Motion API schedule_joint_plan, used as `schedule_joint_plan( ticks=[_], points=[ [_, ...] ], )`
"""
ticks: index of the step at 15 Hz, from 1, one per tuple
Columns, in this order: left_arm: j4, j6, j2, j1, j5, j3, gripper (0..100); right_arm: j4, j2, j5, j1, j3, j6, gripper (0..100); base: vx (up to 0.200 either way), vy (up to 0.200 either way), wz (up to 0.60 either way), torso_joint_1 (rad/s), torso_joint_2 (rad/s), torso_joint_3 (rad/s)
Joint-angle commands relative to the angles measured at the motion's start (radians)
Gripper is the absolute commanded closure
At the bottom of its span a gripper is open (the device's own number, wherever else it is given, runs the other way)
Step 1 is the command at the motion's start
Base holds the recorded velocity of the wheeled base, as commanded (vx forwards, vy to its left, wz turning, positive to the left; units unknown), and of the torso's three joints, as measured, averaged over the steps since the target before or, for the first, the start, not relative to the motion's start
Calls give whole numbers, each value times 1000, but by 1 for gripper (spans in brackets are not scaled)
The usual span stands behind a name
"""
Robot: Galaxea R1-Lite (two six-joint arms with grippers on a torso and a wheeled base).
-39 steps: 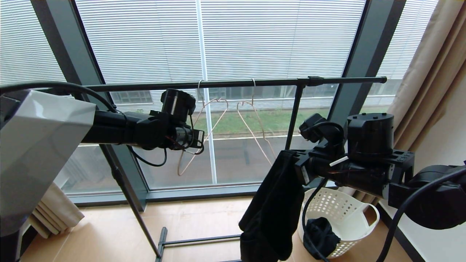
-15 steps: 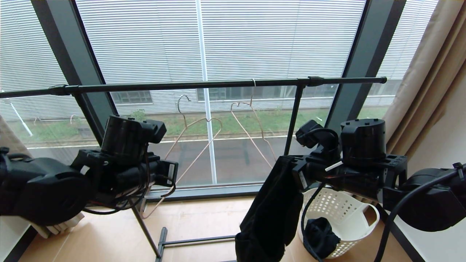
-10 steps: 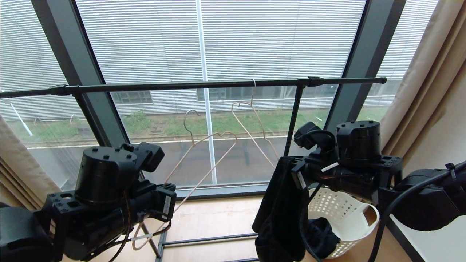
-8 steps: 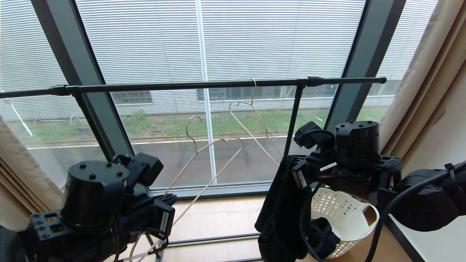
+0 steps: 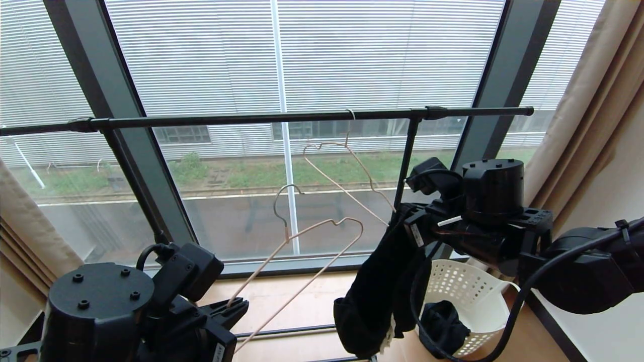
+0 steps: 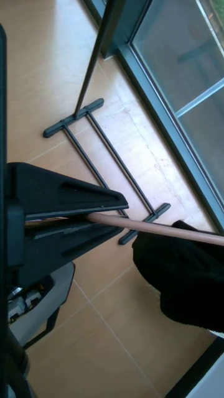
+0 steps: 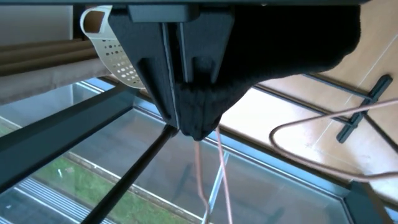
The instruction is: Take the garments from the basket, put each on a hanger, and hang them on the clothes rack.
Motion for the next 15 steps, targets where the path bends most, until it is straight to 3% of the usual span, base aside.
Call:
schedule_joint_plan(
  ticks=[1,5,8,15],
  points=[
    [0,0,-3,-4,-1,2,100,0,6,-4,-1,-16,0,100,0,0,0,0,0,0],
    [0,1,-33,-4,-1,-2,100,2,14,-9,-1,-18,0,100,0,0,0,0,0,0],
    [-2,21,-75,-9,-4,2,100,-15,76,-90,1,-36,0,100,0,0,0,0,0,0],
    [0,46,-89,-118,-5,47,100,-106,139,-138,-1,-53,-22,100,0,0,0,0,0,0]
  ],
)
